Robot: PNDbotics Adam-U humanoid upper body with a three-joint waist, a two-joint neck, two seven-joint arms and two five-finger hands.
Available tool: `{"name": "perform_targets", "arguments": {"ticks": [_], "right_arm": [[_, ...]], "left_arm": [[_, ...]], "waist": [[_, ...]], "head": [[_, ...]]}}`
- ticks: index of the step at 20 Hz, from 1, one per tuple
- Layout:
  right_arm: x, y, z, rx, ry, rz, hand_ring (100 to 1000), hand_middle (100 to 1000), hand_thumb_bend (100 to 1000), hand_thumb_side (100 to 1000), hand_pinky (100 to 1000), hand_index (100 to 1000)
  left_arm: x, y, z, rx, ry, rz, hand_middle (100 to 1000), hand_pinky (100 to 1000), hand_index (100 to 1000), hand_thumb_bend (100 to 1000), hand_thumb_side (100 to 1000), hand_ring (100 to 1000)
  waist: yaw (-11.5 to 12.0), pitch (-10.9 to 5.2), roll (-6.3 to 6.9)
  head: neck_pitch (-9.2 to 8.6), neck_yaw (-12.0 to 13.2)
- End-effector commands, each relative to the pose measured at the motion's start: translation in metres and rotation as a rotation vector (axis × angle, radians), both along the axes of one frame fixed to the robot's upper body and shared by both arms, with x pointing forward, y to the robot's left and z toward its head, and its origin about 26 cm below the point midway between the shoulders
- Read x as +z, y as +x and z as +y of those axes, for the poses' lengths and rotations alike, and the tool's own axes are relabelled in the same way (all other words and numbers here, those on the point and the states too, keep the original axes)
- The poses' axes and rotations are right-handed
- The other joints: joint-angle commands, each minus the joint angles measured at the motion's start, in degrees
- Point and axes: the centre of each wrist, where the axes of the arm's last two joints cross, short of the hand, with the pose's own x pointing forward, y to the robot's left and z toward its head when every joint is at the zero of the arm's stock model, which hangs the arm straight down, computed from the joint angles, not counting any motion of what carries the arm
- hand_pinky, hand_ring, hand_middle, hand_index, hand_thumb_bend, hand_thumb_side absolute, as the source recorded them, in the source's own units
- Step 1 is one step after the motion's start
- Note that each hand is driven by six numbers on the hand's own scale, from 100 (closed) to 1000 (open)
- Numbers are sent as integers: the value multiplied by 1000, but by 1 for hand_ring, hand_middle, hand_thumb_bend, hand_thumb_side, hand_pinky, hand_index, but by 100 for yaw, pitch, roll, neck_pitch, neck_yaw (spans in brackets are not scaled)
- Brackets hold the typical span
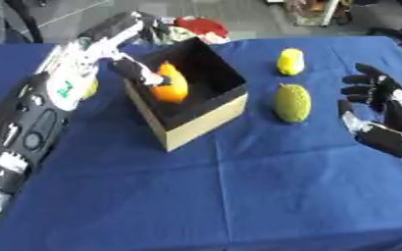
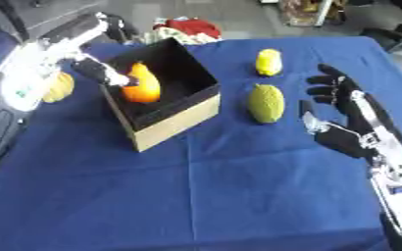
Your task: Pick up objects on the table and place them in the box.
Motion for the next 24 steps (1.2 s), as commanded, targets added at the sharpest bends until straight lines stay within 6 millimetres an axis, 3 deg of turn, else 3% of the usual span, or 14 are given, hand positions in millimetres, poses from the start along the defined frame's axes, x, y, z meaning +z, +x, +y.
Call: {"name": "perform_targets", "arguments": {"ticks": [1, 6, 7, 8, 9, 13, 19, 24], "right_arm": [[9, 1, -3, 1, -10, -27, 797, 798, 199, 130, 821, 963], [8, 0, -7, -12, -17, -24, 796, 796, 198, 130, 821, 963], [8, 0, -8, -15, -19, -23, 796, 796, 198, 128, 821, 963], [7, 0, -9, -17, -20, -23, 796, 796, 198, 130, 821, 963], [7, 0, -9, -20, -20, -23, 795, 795, 198, 130, 821, 963], [8, 0, -9, -21, -20, -25, 795, 795, 197, 130, 821, 963], [9, 0, -7, -12, -18, -29, 795, 795, 187, 132, 822, 964], [12, 2, -5, -3, -14, -38, 795, 795, 195, 129, 822, 964]], "left_arm": [[28, -5, 12, 2, -11, -76, 793, 795, 936, 934, 484, 760], [49, -16, 56, 107, 24, -99, 748, 800, 862, 726, 355, 745], [50, -17, 67, 139, 50, -84, 752, 805, 863, 645, 257, 748], [52, -17, 77, 170, 75, -71, 752, 805, 863, 698, 323, 748], [52, -17, 88, 210, 106, -53, 759, 814, 866, 662, 269, 760], [37, -11, 119, 336, 249, 60, 773, 827, 876, 604, 211, 775], [3, 5, 135, 449, 309, 197, 753, 810, 858, 605, 203, 752], [-14, 13, 138, 531, 289, 196, 751, 806, 857, 623, 223, 751]], "waist": [[11, -6, 81], [54, -9, 114], [65, -11, 125], [71, -12, 133], [82, -12, 145], [107, -3, 160], [65, 44, 104], [-38, 120, 90]], "head": [[3, -28], [5, -49], [12, -63], [18, -72], [22, -89], [24, -103], [13, -103], [-59, -84]]}}
